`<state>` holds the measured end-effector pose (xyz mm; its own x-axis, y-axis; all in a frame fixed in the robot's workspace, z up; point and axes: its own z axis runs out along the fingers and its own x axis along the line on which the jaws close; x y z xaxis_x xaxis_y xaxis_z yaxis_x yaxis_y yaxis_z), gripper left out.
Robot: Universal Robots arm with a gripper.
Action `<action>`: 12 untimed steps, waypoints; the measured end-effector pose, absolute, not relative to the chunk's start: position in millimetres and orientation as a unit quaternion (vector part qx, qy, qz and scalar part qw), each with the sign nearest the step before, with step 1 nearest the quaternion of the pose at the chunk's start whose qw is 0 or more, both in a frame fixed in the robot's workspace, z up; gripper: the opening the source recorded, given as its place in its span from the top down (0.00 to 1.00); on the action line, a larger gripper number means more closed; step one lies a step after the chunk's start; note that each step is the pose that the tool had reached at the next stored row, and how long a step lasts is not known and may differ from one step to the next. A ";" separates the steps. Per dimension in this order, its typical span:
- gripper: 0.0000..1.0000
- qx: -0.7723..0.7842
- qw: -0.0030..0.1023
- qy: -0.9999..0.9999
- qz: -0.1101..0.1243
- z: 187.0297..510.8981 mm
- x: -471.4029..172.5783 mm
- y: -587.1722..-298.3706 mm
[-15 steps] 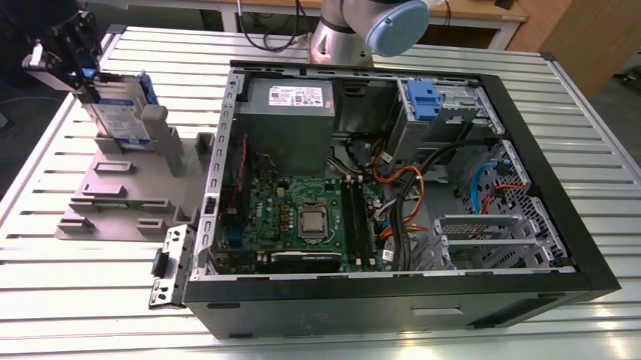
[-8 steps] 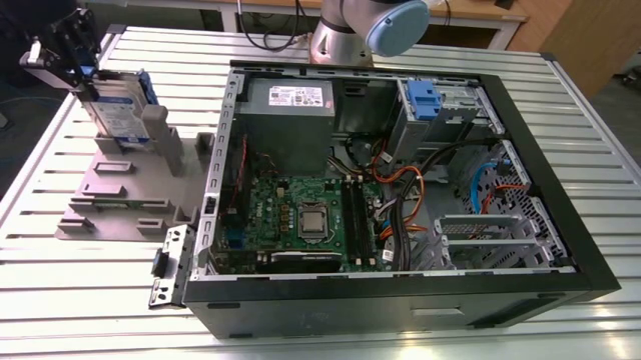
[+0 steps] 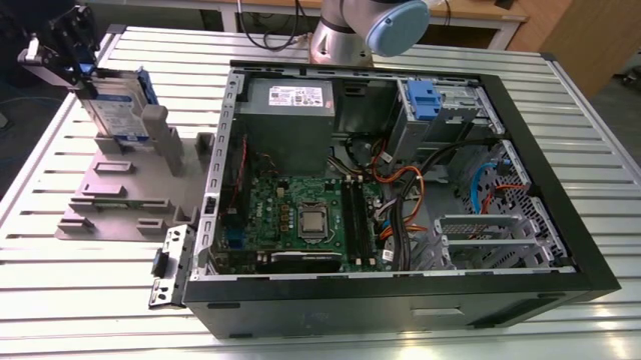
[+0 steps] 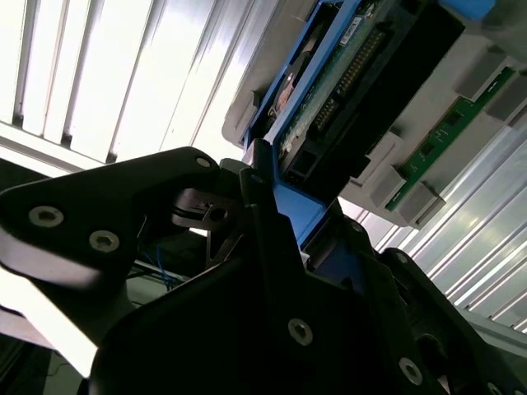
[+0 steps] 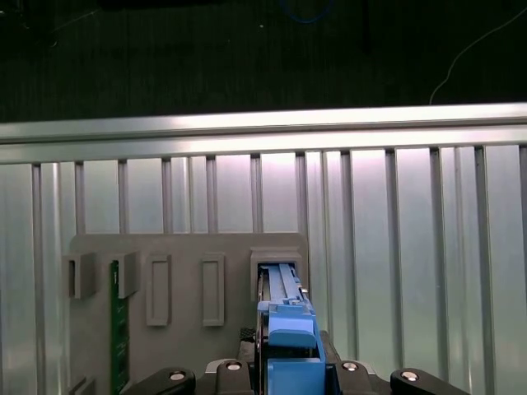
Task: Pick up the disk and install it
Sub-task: 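Pick up the disk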
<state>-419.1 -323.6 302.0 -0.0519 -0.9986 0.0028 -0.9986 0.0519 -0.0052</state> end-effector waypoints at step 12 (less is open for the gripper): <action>0.64 -0.689 0.001 0.725 -0.003 309.5 -419.1 -323.6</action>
<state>-419.1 -323.6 309.5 -0.0519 -0.9987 0.0027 -0.9986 0.0518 -0.0053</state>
